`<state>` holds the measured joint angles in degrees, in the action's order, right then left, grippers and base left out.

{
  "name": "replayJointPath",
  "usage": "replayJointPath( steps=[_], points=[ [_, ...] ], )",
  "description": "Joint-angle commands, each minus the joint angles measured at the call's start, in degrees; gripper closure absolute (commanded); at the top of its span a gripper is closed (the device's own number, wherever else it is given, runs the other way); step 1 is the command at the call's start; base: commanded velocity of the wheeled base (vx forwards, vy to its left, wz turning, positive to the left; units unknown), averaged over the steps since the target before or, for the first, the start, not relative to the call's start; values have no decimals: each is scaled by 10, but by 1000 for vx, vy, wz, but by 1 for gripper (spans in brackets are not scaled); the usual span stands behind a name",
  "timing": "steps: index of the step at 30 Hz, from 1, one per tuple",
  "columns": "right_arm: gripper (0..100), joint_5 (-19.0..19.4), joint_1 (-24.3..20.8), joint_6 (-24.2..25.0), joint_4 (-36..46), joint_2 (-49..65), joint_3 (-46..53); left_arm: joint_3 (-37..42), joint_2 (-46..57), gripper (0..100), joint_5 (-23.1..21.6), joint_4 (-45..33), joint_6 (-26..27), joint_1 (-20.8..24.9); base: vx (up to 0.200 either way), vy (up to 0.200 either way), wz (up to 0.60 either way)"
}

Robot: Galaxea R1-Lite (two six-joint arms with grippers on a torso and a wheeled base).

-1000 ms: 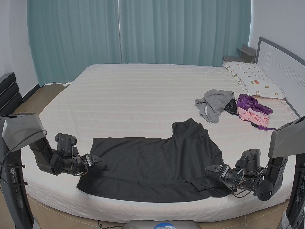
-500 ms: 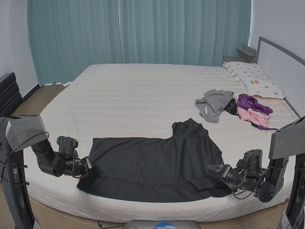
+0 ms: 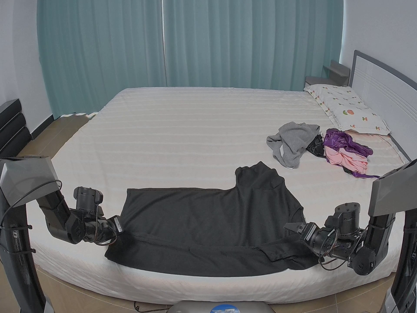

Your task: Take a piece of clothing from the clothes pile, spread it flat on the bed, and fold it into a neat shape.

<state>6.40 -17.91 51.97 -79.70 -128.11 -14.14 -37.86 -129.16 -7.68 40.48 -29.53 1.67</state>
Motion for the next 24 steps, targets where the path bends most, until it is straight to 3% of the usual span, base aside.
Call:
replayJointPath(
  steps=[1, 9, 11, 15, 17, 19, 24],
  points=[
    [0, -1, -2, -13, 0, -6, -5, 15, 29, 100, -1, 0, -4, -2, 0, 0, 0],
    [0, -2, 2, -86, 18, -19, -22, 34, 43, 100, -1, 1, -4, -3, 0, 0, 0],
    [0, 4, 20, -125, 34, -22, -33, 35, 51, 100, -1, 7, -4, -4, 0, 0, 0],
    [0, 40, 49, -169, 51, -21, -49, 40, 62, 100, -1, 8, -4, -11, 0, 0, 0],
    [0, 91, 68, -176, 68, -27, -68, 44, 63, 100, -1, 8, -4, -12, 0, 0, 0],
    [0, 115, 79, -178, 87, -30, -89, 45, 63, 100, -1, 8, -4, -12, 0, 0, 0],
    [0, 127, 92, -198, 117, -38, -120, 45, 62, 100, -1, 7, -4, -12, 0, 0, 0]
  ],
)
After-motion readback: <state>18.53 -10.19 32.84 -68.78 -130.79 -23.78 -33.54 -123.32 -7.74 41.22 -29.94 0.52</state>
